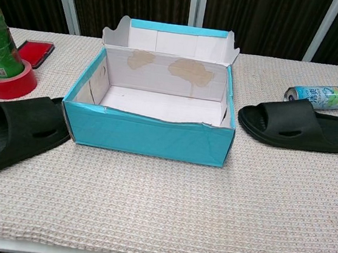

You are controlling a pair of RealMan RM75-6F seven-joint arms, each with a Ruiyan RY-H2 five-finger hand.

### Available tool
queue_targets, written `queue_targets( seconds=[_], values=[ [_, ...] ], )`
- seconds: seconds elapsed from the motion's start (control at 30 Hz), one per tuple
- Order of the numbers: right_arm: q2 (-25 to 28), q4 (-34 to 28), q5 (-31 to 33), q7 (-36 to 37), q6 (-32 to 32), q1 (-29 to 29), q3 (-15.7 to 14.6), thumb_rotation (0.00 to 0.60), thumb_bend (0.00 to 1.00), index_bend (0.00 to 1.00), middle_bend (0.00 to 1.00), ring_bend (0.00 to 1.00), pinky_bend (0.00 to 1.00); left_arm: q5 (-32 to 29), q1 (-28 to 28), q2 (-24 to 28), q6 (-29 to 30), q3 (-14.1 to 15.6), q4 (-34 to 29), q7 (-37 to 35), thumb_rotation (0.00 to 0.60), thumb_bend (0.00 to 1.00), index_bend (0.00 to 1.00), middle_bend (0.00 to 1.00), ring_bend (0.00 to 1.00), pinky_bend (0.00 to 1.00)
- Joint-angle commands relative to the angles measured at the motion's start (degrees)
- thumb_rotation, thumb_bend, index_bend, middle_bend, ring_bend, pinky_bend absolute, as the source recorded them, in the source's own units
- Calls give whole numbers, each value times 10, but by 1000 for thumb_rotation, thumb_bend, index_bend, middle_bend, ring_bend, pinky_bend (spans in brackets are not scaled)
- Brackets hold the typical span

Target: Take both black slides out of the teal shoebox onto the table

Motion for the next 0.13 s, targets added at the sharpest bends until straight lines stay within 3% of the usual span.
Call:
queue_targets(
  seconds=[0.03, 0.13],
  values=[
    [-12, 0, -14, -3, 25, -19, -9, 600, 67, 0, 0, 0, 0, 22, 15, 7, -3, 18, -25, 2, 600, 0, 201, 203, 144, 294],
    [-15, -3, -20, -7, 35, -25, -11, 600, 67, 0, 0, 0, 0, 31, 18, 3, -3, 21, -32, 7, 600, 0, 201, 203, 144, 294]
  ],
)
